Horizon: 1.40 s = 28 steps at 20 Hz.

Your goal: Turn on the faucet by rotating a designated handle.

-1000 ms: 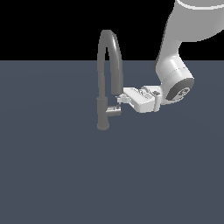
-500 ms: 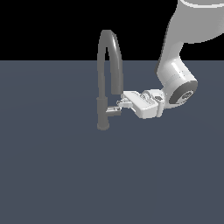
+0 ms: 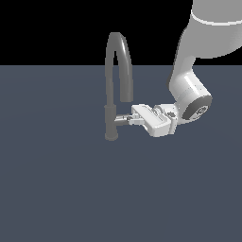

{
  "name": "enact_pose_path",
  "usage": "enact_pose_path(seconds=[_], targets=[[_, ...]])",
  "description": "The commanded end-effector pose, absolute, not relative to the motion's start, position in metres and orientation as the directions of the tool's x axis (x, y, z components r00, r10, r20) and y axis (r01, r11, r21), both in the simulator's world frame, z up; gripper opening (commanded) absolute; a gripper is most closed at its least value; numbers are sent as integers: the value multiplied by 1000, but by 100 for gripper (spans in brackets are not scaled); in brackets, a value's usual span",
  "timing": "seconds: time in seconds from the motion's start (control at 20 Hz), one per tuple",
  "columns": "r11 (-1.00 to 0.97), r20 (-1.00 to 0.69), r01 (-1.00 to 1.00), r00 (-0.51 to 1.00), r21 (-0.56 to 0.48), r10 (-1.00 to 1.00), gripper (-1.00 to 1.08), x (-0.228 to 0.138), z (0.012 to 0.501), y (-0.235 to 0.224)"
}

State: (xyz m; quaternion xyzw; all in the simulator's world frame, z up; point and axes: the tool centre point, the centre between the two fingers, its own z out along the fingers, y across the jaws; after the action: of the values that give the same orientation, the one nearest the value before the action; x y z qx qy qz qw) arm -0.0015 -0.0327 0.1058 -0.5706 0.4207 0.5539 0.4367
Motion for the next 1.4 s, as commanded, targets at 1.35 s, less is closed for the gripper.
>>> enact_pose_path(seconds=[1.35], targets=[[-265,-1000,-964,15,-16,7,-100,20,46,-28]])
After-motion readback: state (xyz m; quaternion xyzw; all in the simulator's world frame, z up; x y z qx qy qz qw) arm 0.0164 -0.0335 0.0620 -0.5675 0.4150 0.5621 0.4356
